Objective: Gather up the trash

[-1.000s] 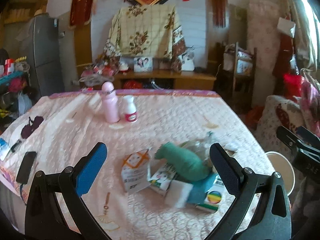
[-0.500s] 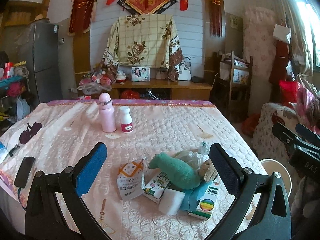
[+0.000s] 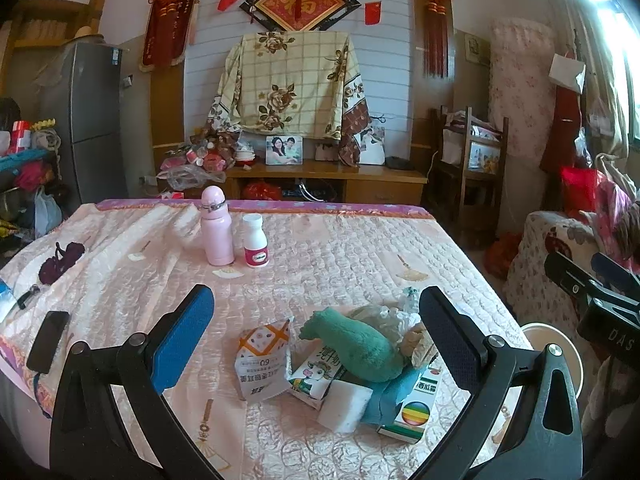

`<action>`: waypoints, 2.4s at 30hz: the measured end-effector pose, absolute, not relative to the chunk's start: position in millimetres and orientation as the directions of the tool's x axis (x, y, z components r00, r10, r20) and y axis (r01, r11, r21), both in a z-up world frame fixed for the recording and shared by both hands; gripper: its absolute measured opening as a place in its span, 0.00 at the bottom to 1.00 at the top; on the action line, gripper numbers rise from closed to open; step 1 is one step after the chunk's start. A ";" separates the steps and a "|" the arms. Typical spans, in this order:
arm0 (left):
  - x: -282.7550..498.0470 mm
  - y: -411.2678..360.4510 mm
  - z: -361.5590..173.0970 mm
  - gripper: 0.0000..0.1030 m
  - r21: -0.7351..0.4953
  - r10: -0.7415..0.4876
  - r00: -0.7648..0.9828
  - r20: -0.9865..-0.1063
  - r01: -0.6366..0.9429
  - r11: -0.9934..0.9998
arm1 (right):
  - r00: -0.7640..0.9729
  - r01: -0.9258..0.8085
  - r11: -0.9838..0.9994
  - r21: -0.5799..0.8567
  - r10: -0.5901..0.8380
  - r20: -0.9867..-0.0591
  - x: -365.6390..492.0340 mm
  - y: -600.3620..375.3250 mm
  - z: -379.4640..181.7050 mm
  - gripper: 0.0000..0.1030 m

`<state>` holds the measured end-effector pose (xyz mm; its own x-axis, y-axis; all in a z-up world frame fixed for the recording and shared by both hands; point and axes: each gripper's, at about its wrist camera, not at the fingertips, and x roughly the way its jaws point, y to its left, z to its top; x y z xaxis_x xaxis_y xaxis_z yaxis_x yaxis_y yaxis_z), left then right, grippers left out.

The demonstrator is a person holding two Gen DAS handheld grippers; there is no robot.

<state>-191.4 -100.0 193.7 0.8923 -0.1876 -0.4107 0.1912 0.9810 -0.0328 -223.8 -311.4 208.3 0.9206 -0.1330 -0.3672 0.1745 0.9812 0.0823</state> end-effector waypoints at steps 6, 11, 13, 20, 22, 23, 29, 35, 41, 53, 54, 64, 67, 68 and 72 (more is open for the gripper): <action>-191.3 -98.1 192.8 0.99 -0.034 -0.186 0.891 -0.414 0.189 0.981 | 0.920 0.178 0.981 0.082 -0.136 -0.366 -223.5 -310.2 207.5 1.00; -191.5 -97.2 191.4 0.99 -0.035 -0.184 0.889 -0.418 0.187 0.982 | 0.920 0.176 0.981 0.082 -0.134 -0.369 -223.5 -311.3 207.4 1.00; -190.9 -97.7 189.9 0.99 -0.030 -0.179 0.888 -0.423 0.184 0.982 | 0.919 0.177 0.981 0.081 -0.135 -0.370 -223.5 -311.6 207.4 1.00; -190.5 -96.9 188.3 0.99 -0.032 -0.179 0.888 -0.423 0.182 0.983 | 0.918 0.176 0.981 0.083 -0.133 -0.373 -222.8 -312.6 206.5 1.00; -190.0 -96.5 188.1 0.99 -0.031 -0.178 0.889 -0.423 0.182 0.983 | 0.918 0.176 0.981 0.080 -0.134 -0.374 -222.8 -312.6 206.5 1.00; -190.0 -96.7 187.6 0.99 -0.029 -0.176 0.890 -0.422 0.181 0.983 | 0.917 0.177 0.981 0.079 -0.135 -0.376 -222.7 -312.9 205.7 1.00; -189.6 -96.6 187.2 0.99 -0.030 -0.175 0.890 -0.421 0.179 0.983 | 0.912 0.182 0.980 0.082 -0.137 -0.388 -221.0 -314.5 199.3 1.00; -189.5 -95.6 186.1 0.99 -0.031 -0.174 0.891 -0.419 0.178 0.984 | 0.911 0.180 0.980 0.085 -0.134 -0.391 -220.8 -314.9 198.9 1.00; -188.9 -94.1 185.4 0.99 -0.031 -0.167 0.893 -0.418 0.170 0.985 | 0.909 0.185 0.979 0.087 -0.136 -0.395 -220.2 -315.4 196.4 1.00; -189.0 -93.7 182.4 0.99 -0.032 -0.170 0.892 -0.419 0.173 0.984 | 0.905 0.186 0.979 0.084 -0.138 -0.402 -219.8 -316.0 192.4 1.00; -188.8 -93.5 181.5 0.99 -0.034 -0.172 0.890 -0.422 0.174 0.984 | 0.905 0.187 0.979 0.084 -0.138 -0.403 -219.4 -315.3 192.0 1.00; -187.8 -95.5 178.6 0.99 -0.034 -0.162 0.885 -0.436 0.163 0.986 | 0.899 0.184 0.979 0.089 -0.132 -0.417 -218.3 -314.7 188.1 1.00; -187.0 -95.1 176.9 0.99 -0.037 -0.162 0.882 -0.442 0.162 0.986 | 0.903 0.175 0.979 0.107 -0.116 -0.414 -218.4 -316.5 189.5 1.00; -186.9 -95.5 176.5 0.99 -0.038 -0.162 0.882 -0.443 0.162 0.986 | 0.904 0.174 0.979 0.108 -0.115 -0.412 -218.7 -316.0 189.7 1.00; -186.2 -95.8 174.7 0.99 -0.038 -0.163 0.879 -0.448 0.163 0.986 | 0.895 0.172 0.981 0.094 -0.116 -0.430 -215.4 -313.8 188.6 1.00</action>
<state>-186.2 -95.8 174.7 0.8793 -0.1627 -0.4477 0.1630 0.9859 -0.0382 -215.4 -313.8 188.6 0.8954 -0.1158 -0.4300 0.1719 0.9806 0.0939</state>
